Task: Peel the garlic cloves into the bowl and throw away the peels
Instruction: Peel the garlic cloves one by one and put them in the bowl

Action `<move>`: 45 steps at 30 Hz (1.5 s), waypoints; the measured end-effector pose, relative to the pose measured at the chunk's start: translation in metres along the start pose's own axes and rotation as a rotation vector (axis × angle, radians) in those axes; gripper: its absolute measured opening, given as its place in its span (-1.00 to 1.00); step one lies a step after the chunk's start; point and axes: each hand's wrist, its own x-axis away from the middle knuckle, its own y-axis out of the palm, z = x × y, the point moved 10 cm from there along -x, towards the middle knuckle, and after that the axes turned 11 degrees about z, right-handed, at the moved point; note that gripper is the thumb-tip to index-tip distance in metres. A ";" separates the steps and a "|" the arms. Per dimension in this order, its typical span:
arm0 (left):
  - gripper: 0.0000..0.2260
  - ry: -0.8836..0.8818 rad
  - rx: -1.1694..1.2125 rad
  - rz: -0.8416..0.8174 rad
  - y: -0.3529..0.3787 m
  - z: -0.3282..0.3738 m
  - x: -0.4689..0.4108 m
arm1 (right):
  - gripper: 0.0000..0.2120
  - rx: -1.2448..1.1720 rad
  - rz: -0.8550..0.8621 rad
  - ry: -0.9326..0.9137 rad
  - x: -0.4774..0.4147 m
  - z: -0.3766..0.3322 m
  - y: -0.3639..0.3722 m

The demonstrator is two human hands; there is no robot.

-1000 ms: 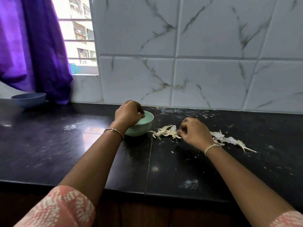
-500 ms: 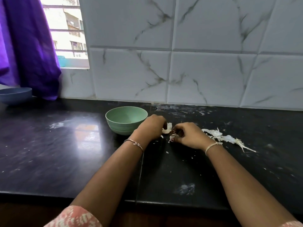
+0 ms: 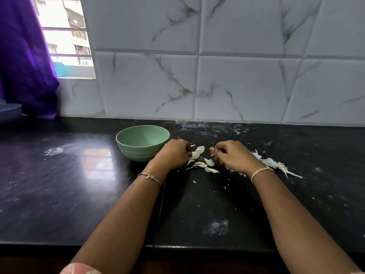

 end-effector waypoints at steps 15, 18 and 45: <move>-0.79 0.095 -0.293 0.187 -0.001 0.027 -0.003 | -0.85 0.100 0.094 -0.009 0.003 -0.010 -0.005; -0.78 0.067 -0.218 0.233 -0.005 0.026 -0.004 | -0.84 0.046 0.135 0.033 0.001 -0.005 -0.008; -0.84 -0.544 1.236 0.010 0.032 0.004 0.005 | -0.92 -0.954 0.147 0.488 0.007 0.013 -0.002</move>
